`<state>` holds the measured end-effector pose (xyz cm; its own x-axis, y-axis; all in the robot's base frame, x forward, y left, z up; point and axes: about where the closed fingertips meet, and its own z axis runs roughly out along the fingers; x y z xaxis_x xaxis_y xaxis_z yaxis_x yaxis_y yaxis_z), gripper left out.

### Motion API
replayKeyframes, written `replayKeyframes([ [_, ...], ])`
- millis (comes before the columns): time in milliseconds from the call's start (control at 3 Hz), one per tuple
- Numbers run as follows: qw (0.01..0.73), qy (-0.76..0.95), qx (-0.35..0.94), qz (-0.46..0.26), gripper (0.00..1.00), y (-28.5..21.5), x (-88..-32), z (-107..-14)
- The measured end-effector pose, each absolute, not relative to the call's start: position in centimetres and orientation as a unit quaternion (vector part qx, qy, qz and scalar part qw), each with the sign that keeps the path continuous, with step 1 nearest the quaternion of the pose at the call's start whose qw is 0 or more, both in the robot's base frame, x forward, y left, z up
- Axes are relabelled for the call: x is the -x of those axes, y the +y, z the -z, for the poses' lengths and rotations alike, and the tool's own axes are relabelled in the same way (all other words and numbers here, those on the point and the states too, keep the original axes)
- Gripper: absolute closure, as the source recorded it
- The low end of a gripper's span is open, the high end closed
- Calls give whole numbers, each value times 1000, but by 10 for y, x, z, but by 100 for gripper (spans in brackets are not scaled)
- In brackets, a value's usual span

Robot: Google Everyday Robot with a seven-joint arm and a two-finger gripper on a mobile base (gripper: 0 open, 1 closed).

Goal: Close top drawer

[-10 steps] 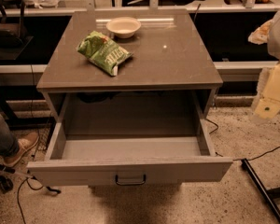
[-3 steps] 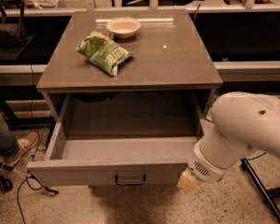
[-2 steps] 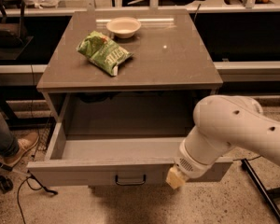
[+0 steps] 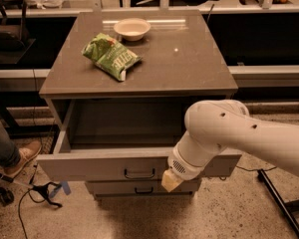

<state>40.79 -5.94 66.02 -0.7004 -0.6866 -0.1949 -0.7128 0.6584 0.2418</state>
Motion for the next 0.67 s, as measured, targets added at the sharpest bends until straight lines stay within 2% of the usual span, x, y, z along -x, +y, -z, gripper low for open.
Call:
replayKeyframes([
  [333,52,914,376,-142,100,-67,-414,-657],
  [667,77,927,345,-125,100,-99,-440,-644],
])
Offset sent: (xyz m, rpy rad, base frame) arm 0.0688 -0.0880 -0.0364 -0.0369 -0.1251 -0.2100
